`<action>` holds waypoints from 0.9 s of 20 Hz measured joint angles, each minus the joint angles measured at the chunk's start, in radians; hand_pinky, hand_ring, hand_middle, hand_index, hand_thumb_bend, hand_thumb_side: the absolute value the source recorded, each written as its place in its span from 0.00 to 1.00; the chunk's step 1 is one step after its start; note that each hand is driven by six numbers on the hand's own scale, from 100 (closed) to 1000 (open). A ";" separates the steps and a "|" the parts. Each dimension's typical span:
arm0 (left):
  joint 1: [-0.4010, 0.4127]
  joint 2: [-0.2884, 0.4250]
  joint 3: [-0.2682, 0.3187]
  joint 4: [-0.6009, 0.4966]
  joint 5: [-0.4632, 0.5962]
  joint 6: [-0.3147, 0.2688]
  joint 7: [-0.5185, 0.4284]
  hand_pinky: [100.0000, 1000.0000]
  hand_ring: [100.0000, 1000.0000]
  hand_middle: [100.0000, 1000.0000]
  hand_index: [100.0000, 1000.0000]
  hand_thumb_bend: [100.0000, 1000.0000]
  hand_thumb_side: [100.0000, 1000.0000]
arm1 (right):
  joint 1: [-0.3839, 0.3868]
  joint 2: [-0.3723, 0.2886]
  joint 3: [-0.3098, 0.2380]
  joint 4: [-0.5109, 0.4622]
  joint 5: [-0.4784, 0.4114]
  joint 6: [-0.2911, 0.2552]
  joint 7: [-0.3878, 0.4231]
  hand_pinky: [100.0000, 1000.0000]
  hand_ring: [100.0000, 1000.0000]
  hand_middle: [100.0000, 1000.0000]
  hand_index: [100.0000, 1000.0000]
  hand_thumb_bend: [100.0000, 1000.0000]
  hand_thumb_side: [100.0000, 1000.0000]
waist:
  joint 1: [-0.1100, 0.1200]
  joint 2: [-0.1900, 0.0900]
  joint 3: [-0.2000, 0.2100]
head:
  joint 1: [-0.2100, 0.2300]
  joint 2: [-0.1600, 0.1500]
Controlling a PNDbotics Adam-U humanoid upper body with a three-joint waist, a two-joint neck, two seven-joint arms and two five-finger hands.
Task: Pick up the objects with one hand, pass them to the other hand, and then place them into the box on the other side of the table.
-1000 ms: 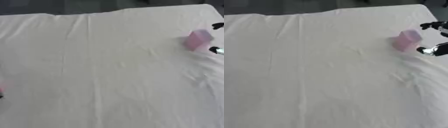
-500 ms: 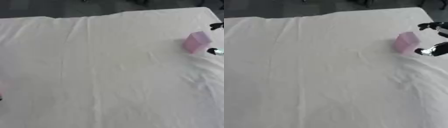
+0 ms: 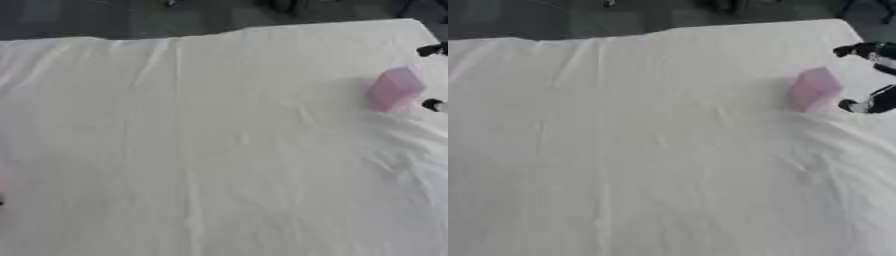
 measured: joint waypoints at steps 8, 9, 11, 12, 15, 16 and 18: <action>0.034 0.009 0.001 -0.023 0.014 0.000 0.003 0.86 0.71 0.71 0.71 0.08 0.67 | -0.003 -0.001 0.011 -0.014 0.078 -0.010 -0.029 0.99 0.98 0.90 1.00 0.34 0.07 | 0.005 0.000 0.005 | -0.012 0.021; 0.037 0.009 0.001 -0.027 0.017 0.001 0.005 0.86 0.71 0.71 0.71 0.08 0.67 | -0.001 -0.001 0.012 -0.015 0.087 -0.010 -0.032 0.99 0.98 0.91 1.00 0.34 0.08 | 0.005 0.000 0.007 | -0.015 0.023; 0.046 0.009 0.004 -0.034 0.023 0.002 0.009 0.86 0.71 0.71 0.71 0.08 0.67 | 0.003 -0.001 0.012 -0.019 0.108 -0.010 -0.038 0.99 0.98 0.91 1.00 0.35 0.10 | 0.004 0.000 0.012 | -0.021 0.025; 0.050 0.009 0.007 -0.038 0.026 0.003 0.011 0.86 0.71 0.71 0.71 0.08 0.67 | 0.006 -0.001 0.012 -0.019 0.119 -0.009 -0.041 0.99 0.98 0.91 1.00 0.35 0.10 | 0.003 0.000 0.013 | -0.025 0.026; 0.061 0.014 0.010 -0.045 0.034 0.005 0.019 0.86 0.71 0.71 0.71 0.08 0.67 | 0.011 -0.001 0.012 -0.019 0.146 -0.008 -0.053 0.99 0.98 0.91 1.00 0.35 0.11 | 0.002 0.000 0.015 | -0.035 0.026; 0.063 0.016 0.011 -0.047 0.037 0.006 0.021 0.86 0.71 0.71 0.71 0.08 0.67 | 0.011 -0.001 0.012 -0.019 0.152 -0.008 -0.057 0.99 0.98 0.91 1.00 0.35 0.11 | 0.002 0.000 0.017 | -0.037 0.026; 0.068 0.017 0.012 -0.050 0.040 0.006 0.022 0.86 0.71 0.71 0.71 0.08 0.67 | 0.010 -0.001 0.012 -0.019 0.161 -0.007 -0.065 0.99 0.98 0.91 1.00 0.35 0.13 | 0.002 0.004 0.022 | -0.043 0.022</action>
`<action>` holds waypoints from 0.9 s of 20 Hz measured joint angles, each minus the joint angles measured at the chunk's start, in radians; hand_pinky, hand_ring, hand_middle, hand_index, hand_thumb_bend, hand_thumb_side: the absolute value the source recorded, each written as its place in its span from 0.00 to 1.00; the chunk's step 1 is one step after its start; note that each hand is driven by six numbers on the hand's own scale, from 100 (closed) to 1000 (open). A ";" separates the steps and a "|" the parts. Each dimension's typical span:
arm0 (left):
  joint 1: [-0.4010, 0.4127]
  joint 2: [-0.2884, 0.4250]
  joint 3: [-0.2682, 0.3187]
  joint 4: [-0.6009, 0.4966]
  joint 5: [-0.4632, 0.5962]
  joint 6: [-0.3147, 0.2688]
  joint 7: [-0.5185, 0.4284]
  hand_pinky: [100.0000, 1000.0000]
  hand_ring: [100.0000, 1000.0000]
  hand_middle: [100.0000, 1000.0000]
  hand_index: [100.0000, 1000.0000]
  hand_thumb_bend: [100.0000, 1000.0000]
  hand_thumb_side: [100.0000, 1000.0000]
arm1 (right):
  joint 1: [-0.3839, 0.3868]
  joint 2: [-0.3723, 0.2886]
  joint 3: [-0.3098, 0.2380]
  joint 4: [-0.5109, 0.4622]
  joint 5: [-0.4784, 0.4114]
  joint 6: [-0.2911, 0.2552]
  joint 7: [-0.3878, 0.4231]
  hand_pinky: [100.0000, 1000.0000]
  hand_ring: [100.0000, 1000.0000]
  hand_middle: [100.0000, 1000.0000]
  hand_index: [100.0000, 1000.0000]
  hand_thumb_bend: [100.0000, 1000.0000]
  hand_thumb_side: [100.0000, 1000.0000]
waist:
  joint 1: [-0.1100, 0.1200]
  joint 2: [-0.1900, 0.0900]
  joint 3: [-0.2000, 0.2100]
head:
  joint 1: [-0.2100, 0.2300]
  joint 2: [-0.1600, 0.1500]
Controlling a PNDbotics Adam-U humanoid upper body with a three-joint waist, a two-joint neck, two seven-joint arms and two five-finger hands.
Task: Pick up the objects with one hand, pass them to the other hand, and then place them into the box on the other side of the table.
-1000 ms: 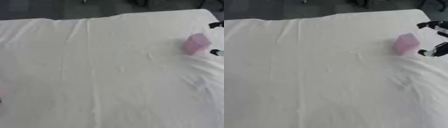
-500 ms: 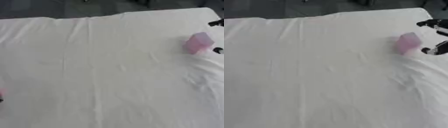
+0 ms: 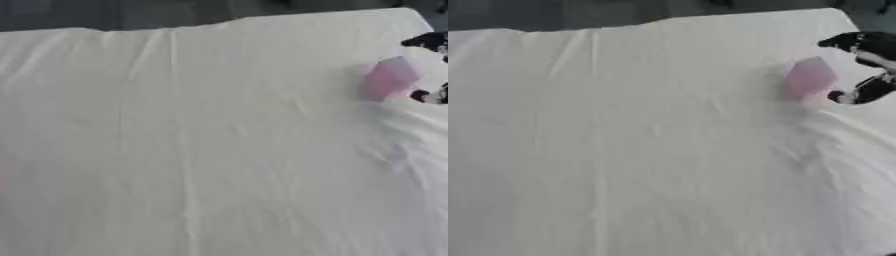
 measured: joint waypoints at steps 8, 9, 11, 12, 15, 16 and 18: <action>0.005 0.000 0.000 -0.006 0.000 -0.001 0.005 0.86 0.72 0.71 0.71 0.08 0.67 | -0.008 0.000 0.000 0.007 0.046 0.008 -0.020 0.99 0.98 0.91 1.00 0.36 0.17 | 0.006 0.015 0.013 | -0.010 -0.025; 0.007 0.000 0.000 -0.006 0.001 -0.001 0.006 0.86 0.72 0.71 0.71 0.08 0.67 | -0.009 0.000 0.000 0.011 0.052 0.010 -0.022 0.99 0.98 0.91 1.00 0.36 0.18 | 0.007 0.016 0.013 | -0.010 -0.030; 0.009 0.000 0.000 -0.006 0.001 -0.001 0.006 0.86 0.72 0.71 0.71 0.09 0.67 | -0.011 0.000 0.000 0.021 0.063 0.014 -0.026 0.99 0.97 0.91 1.00 0.36 0.19 | 0.009 0.021 0.015 | -0.011 -0.035; 0.009 0.000 0.000 -0.006 0.001 -0.001 0.007 0.86 0.72 0.71 0.71 0.09 0.67 | -0.013 0.001 0.000 0.027 0.069 0.016 -0.029 0.99 0.97 0.91 1.00 0.36 0.20 | 0.011 0.024 0.016 | -0.012 -0.038; 0.009 0.000 0.000 -0.006 0.001 -0.001 0.007 0.86 0.72 0.71 0.71 0.05 0.67 | -0.018 0.001 0.000 0.044 0.088 0.023 -0.036 0.99 0.97 0.92 1.00 0.37 0.22 | 0.015 0.030 0.017 | -0.013 -0.040; 0.009 0.000 0.000 -0.006 0.001 -0.001 0.007 0.86 0.72 0.71 0.71 0.05 0.67 | -0.018 0.002 0.000 0.049 0.094 0.025 -0.040 0.99 0.97 0.92 1.00 0.37 0.23 | 0.015 0.031 0.017 | -0.013 -0.040; 0.009 0.000 0.000 -0.006 0.000 -0.001 0.007 0.86 0.72 0.71 0.71 0.05 0.67 | -0.022 0.003 -0.001 0.058 0.105 0.030 -0.048 0.99 0.97 0.91 1.00 0.37 0.25 | 0.015 0.032 0.017 | -0.014 -0.040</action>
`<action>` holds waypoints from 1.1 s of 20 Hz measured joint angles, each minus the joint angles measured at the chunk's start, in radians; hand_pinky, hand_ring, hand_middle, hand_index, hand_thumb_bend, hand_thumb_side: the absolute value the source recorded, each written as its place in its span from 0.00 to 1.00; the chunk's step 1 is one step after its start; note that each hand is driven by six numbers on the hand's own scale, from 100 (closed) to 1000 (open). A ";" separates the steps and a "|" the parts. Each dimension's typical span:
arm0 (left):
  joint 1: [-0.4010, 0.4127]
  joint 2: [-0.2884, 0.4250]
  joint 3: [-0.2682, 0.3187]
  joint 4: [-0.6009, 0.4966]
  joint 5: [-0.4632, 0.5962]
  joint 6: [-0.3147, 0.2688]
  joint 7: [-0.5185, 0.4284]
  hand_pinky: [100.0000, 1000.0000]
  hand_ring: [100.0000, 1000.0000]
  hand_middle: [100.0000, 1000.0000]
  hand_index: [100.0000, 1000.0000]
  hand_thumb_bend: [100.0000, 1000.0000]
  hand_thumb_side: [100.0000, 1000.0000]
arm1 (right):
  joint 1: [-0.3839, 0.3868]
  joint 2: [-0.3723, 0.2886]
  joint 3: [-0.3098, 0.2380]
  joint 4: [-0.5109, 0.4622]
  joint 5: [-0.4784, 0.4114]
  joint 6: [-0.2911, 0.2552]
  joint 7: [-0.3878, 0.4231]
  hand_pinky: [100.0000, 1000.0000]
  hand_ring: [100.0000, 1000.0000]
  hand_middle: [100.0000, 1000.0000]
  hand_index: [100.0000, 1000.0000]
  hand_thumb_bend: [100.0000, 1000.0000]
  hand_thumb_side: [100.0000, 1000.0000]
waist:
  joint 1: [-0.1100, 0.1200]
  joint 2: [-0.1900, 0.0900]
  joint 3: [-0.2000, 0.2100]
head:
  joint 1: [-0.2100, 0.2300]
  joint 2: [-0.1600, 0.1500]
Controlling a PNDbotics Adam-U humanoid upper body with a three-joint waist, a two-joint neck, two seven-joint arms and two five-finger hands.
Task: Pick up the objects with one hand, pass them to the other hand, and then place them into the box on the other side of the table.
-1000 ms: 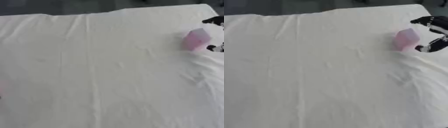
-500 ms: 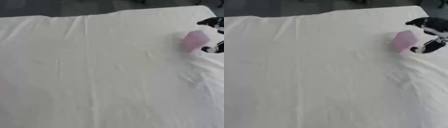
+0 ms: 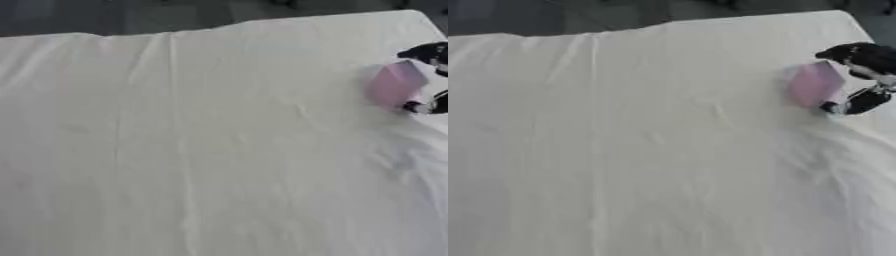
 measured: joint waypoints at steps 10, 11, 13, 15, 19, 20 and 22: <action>0.004 0.000 0.000 0.000 -0.001 0.000 0.001 0.86 0.72 0.71 0.71 0.04 0.68 | -0.020 0.006 -0.006 0.036 -0.011 0.061 -0.003 1.00 0.96 0.91 1.00 0.33 0.02 | 0.004 0.006 0.005 | -0.004 -0.008; 0.005 0.000 0.000 0.000 -0.001 -0.001 0.001 0.86 0.72 0.71 0.71 0.04 0.68 | -0.021 0.006 -0.006 0.034 -0.017 0.065 -0.001 1.00 0.96 0.91 1.00 0.33 0.02 | 0.005 0.007 0.003 | -0.004 -0.008; 0.007 0.000 0.000 0.001 -0.002 -0.001 0.002 0.86 0.72 0.71 0.71 0.04 0.68 | -0.021 0.006 -0.005 0.024 -0.025 0.068 0.002 1.00 0.96 0.91 1.00 0.33 0.02 | 0.006 0.007 -0.003 | -0.004 -0.008; 0.007 0.000 0.000 0.001 -0.003 -0.001 0.002 0.86 0.72 0.71 0.71 0.04 0.68 | -0.020 0.007 -0.004 0.010 -0.030 0.067 0.009 1.00 0.95 0.90 1.00 0.33 0.01 | 0.006 0.007 -0.005 | -0.004 -0.008; 0.008 0.000 0.000 0.002 -0.008 -0.002 0.002 0.86 0.72 0.71 0.71 0.04 0.68 | -0.017 0.008 0.001 -0.017 -0.046 0.062 0.020 0.98 0.93 0.83 0.93 0.32 0.00 | 0.006 0.007 -0.007 | -0.004 -0.008; 0.009 0.000 0.000 0.003 -0.009 -0.002 0.002 0.86 0.72 0.71 0.71 0.04 0.68 | -0.017 0.009 0.001 -0.020 -0.054 0.061 0.020 0.98 0.92 0.80 0.90 0.32 0.00 | 0.006 0.007 -0.007 | -0.004 -0.008; 0.010 0.000 0.000 0.007 -0.010 -0.003 0.003 0.86 0.72 0.71 0.71 0.04 0.68 | -0.019 0.010 0.001 -0.025 -0.073 0.060 0.019 0.97 0.91 0.73 0.85 0.31 0.00 | 0.006 0.007 -0.011 | -0.004 -0.008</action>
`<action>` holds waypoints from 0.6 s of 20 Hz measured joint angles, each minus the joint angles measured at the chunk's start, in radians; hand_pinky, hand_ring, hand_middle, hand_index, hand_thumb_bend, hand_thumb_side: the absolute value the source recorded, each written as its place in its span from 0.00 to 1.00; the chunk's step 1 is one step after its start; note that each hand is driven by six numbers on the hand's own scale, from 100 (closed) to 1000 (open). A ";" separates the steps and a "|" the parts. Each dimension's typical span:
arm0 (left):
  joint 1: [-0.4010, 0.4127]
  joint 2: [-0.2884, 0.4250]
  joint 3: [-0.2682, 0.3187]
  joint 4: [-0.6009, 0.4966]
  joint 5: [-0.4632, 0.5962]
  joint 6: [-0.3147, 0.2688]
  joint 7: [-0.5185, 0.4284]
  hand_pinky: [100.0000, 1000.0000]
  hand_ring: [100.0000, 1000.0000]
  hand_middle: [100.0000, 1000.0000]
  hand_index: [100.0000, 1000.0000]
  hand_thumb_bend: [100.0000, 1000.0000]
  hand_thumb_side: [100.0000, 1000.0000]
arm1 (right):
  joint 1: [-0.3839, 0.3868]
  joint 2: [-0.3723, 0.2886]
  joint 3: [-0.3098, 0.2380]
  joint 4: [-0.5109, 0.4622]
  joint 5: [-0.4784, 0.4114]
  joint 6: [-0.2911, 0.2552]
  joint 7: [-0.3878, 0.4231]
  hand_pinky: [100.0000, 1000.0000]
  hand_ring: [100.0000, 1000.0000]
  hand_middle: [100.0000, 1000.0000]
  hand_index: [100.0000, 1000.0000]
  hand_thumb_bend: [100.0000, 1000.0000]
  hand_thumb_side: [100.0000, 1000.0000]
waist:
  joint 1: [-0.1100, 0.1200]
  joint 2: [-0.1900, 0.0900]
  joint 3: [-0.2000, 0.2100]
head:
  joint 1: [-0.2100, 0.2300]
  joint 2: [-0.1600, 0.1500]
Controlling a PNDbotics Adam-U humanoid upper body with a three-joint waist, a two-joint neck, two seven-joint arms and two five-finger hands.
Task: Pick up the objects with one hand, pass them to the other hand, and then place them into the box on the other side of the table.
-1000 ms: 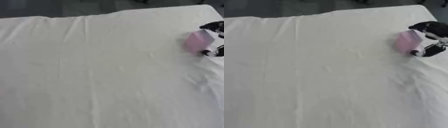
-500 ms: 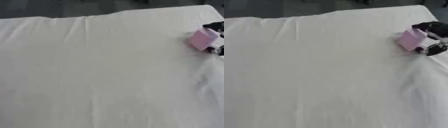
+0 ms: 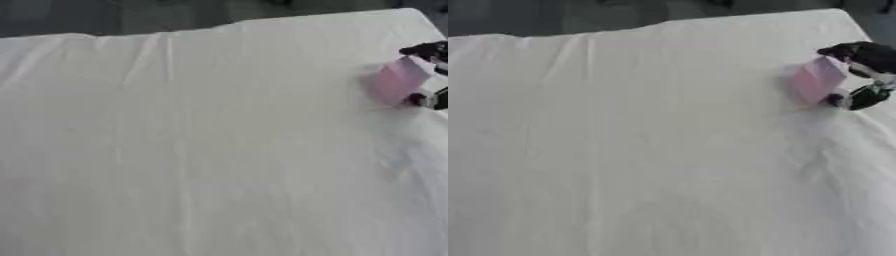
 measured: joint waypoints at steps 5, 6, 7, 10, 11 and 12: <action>0.001 0.000 -0.001 0.002 -0.006 -0.001 0.000 0.86 0.72 0.71 0.71 0.04 0.68 | -0.002 0.006 0.006 -0.009 -0.055 -0.004 -0.016 0.96 0.86 0.57 0.69 0.32 0.00 | 0.000 0.000 -0.009 | 0.000 0.000; 0.001 0.000 -0.002 0.003 -0.009 -0.001 -0.001 0.86 0.72 0.71 0.71 0.04 0.68 | -0.002 0.006 0.006 -0.010 -0.064 -0.005 -0.018 0.96 0.85 0.56 0.67 0.32 0.00 | 0.000 0.000 -0.010 | 0.000 0.000; 0.001 0.000 -0.003 0.004 -0.010 -0.001 -0.001 0.86 0.72 0.71 0.71 0.04 0.68 | -0.003 0.006 0.006 -0.012 -0.070 -0.005 -0.021 0.95 0.84 0.54 0.64 0.32 0.00 | 0.000 0.000 -0.010 | 0.000 0.000; 0.003 0.000 -0.006 0.006 -0.014 -0.003 -0.002 0.86 0.72 0.71 0.71 0.04 0.68 | -0.003 0.006 0.010 -0.014 -0.083 -0.004 -0.027 0.94 0.82 0.51 0.58 0.33 0.01 | -0.002 0.000 -0.010 | 0.001 0.001; 0.005 0.000 -0.006 0.006 -0.016 -0.003 -0.002 0.86 0.72 0.71 0.71 0.04 0.68 | -0.003 0.006 0.012 -0.014 -0.085 -0.002 -0.030 0.94 0.81 0.51 0.58 0.33 0.02 | -0.003 0.000 -0.011 | 0.001 0.001; 0.008 0.000 -0.006 0.006 -0.017 -0.003 -0.002 0.86 0.72 0.71 0.71 0.04 0.68 | -0.003 0.006 0.012 -0.014 -0.086 -0.001 -0.034 0.94 0.81 0.50 0.57 0.33 0.02 | -0.004 0.000 -0.012 | 0.001 0.001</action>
